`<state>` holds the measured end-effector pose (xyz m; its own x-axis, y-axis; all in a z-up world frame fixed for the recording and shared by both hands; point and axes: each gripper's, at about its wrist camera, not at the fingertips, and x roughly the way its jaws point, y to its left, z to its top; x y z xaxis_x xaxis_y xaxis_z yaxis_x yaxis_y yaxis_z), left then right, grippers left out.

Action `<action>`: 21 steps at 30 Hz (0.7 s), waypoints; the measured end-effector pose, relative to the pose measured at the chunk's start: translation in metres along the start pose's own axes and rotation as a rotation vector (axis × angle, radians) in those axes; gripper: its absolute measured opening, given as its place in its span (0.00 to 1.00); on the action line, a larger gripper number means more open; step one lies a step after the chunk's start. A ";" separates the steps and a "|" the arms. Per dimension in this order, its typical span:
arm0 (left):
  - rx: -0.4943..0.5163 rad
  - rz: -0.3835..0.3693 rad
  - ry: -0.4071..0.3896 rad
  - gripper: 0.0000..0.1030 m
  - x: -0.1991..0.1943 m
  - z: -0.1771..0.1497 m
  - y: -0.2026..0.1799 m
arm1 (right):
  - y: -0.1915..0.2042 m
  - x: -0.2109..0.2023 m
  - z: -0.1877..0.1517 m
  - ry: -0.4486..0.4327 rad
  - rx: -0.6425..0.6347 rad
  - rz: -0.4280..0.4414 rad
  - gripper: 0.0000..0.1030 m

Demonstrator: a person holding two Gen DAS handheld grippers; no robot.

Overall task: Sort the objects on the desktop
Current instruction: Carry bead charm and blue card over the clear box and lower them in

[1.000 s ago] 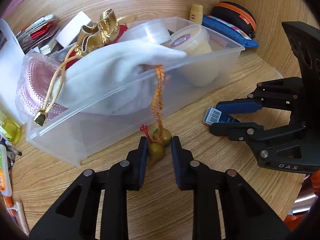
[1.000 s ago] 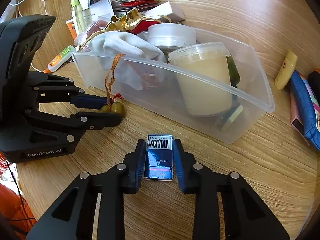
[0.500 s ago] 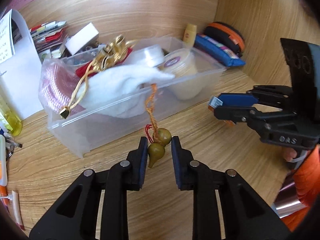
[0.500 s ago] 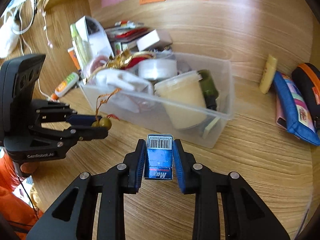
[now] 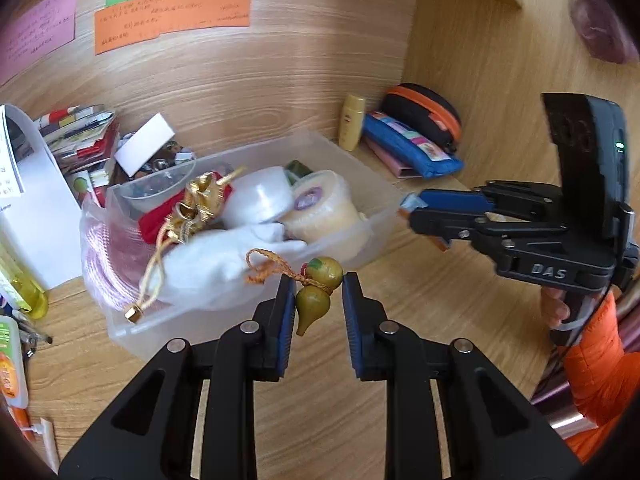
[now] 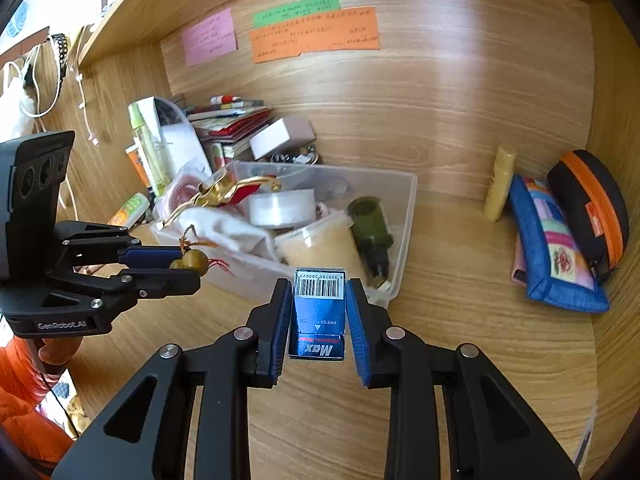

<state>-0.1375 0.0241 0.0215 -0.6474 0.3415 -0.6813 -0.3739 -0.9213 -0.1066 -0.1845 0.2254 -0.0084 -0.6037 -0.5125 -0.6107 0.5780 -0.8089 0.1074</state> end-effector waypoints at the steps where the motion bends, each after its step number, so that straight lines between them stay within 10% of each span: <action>1: -0.004 0.005 0.008 0.22 0.002 0.002 0.005 | -0.001 -0.001 0.000 -0.001 -0.001 -0.002 0.24; 21: -0.048 0.060 0.051 0.21 0.052 0.028 0.041 | -0.019 0.032 0.016 0.023 0.023 -0.009 0.24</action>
<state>-0.2052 0.0098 0.0023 -0.6330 0.2764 -0.7232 -0.3020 -0.9482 -0.0980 -0.2238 0.2192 -0.0172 -0.5954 -0.4988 -0.6298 0.5601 -0.8197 0.1198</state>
